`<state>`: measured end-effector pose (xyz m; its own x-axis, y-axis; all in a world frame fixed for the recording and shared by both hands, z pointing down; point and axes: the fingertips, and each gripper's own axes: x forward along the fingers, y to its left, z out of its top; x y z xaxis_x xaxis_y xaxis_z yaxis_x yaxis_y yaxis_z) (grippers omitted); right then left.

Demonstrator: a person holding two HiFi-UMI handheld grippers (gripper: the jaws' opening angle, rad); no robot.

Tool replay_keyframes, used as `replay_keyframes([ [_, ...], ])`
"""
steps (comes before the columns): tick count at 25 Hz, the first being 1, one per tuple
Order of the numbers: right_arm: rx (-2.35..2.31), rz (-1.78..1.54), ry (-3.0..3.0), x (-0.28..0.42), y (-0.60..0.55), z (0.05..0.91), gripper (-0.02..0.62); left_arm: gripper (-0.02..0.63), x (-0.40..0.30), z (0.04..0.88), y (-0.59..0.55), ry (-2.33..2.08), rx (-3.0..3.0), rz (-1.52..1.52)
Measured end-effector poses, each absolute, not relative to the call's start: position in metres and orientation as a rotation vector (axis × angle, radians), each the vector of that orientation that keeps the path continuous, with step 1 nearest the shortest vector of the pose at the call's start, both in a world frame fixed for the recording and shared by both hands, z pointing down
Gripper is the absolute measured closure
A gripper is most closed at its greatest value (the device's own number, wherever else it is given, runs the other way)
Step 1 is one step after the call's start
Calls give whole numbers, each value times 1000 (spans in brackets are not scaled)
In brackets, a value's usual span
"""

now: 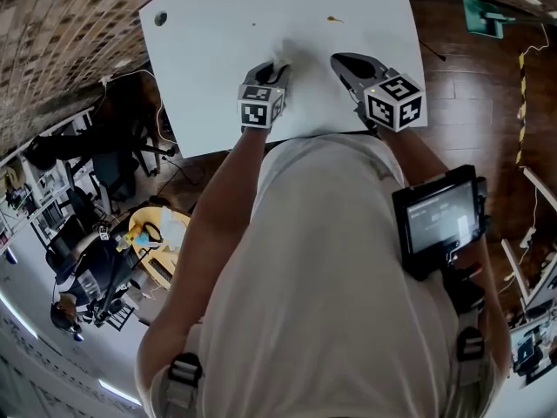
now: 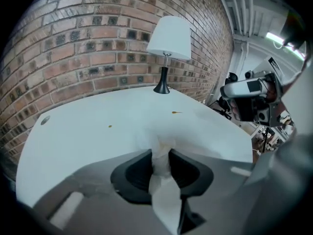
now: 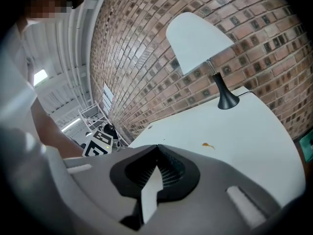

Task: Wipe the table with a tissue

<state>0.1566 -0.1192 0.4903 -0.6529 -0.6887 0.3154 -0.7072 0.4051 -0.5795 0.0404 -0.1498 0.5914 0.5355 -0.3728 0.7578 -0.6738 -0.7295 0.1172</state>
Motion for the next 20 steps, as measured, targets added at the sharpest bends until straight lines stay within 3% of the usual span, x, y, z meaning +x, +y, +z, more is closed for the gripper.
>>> replay_keyframes([
  [13, 1360, 1103, -2549, 139, -133, 499, 589, 508, -36, 593, -253, -1087, 2270, 1047],
  [20, 1467, 1126, -2494, 154, -125, 506, 589, 508, -40, 595, -290, -1187, 2246, 1051],
])
